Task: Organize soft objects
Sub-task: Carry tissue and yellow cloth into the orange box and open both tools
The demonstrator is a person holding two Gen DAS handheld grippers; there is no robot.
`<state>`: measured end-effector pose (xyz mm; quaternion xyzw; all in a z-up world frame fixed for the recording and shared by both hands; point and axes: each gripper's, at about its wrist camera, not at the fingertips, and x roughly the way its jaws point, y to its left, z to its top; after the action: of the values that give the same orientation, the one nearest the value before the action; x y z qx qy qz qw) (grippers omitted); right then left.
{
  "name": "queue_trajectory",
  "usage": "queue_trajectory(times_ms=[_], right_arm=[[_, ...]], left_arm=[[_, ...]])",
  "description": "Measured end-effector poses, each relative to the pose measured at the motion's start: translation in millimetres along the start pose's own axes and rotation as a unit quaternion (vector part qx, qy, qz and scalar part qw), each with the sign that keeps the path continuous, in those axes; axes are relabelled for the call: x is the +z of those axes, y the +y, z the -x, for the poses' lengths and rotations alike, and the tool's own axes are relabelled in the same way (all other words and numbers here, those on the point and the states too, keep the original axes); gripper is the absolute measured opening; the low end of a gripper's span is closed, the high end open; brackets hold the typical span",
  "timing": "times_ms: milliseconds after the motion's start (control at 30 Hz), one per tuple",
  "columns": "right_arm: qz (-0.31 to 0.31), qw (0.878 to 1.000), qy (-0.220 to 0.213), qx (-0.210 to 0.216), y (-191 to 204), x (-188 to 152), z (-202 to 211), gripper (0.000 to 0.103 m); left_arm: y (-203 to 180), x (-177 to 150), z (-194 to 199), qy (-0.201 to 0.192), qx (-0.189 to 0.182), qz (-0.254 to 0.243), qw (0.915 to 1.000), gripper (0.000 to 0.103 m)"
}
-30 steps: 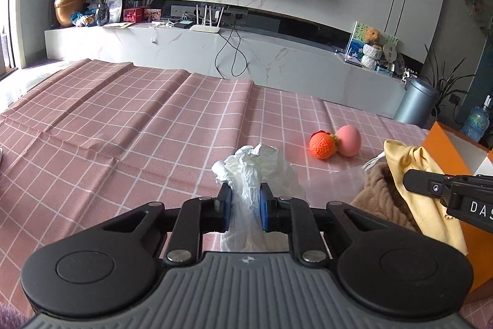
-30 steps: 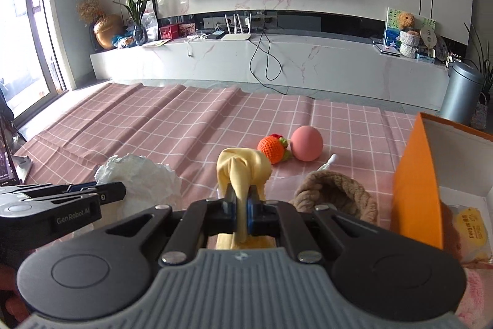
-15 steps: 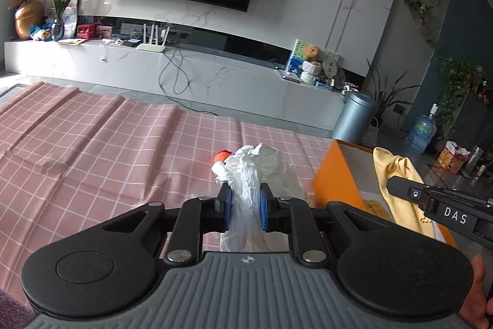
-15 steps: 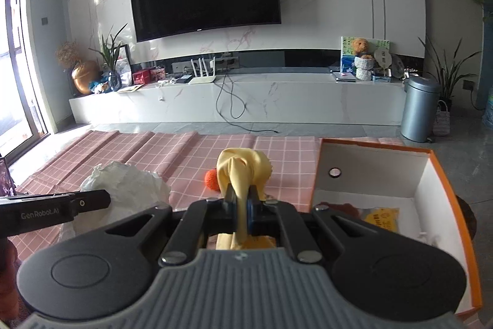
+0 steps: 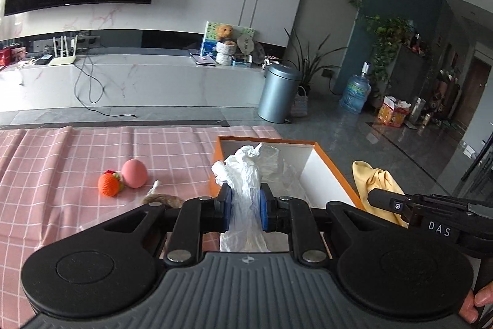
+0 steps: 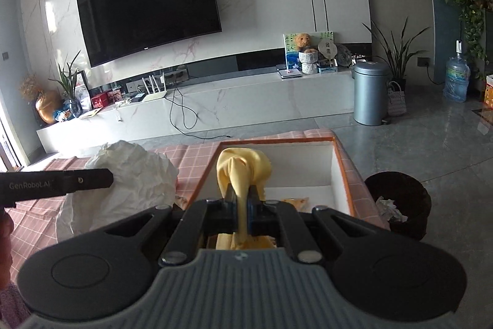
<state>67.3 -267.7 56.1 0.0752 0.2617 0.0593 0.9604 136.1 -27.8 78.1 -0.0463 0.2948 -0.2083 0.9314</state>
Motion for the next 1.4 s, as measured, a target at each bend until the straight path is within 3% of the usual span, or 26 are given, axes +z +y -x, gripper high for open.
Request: queue_trajectory(times_ms=[400,667,867,1200,1367,1400], right_arm=[[0.047,0.996,0.074,-0.007,-47,25,-85,0.004],[0.111,0.984,0.141,-0.01,-58,43,-170,0.004],[0.14,0.975,0.174,-0.02,-62,49,-219,0.004],[0.197,0.959,0.196,-0.053,-57,34,-246,0.007],[0.203,0.958,0.193,-0.057,-55,31,-244,0.013],[0.204,0.958,0.192,-0.058,-54,31,-243,0.02]], left_arm=[[-45,22,-93,0.058,-0.003,-0.109,0.9923,0.02],[-45,30,-153,0.1,0.014,-0.16,0.982,0.02],[-38,27,-184,0.126,0.023,-0.168,0.9773,0.02],[-37,22,-204,0.142,0.032,-0.195,0.9698,0.021],[-34,19,-206,0.152,0.036,-0.197,0.9679,0.029],[-34,18,-207,0.149,0.042,-0.201,0.9672,0.03]])
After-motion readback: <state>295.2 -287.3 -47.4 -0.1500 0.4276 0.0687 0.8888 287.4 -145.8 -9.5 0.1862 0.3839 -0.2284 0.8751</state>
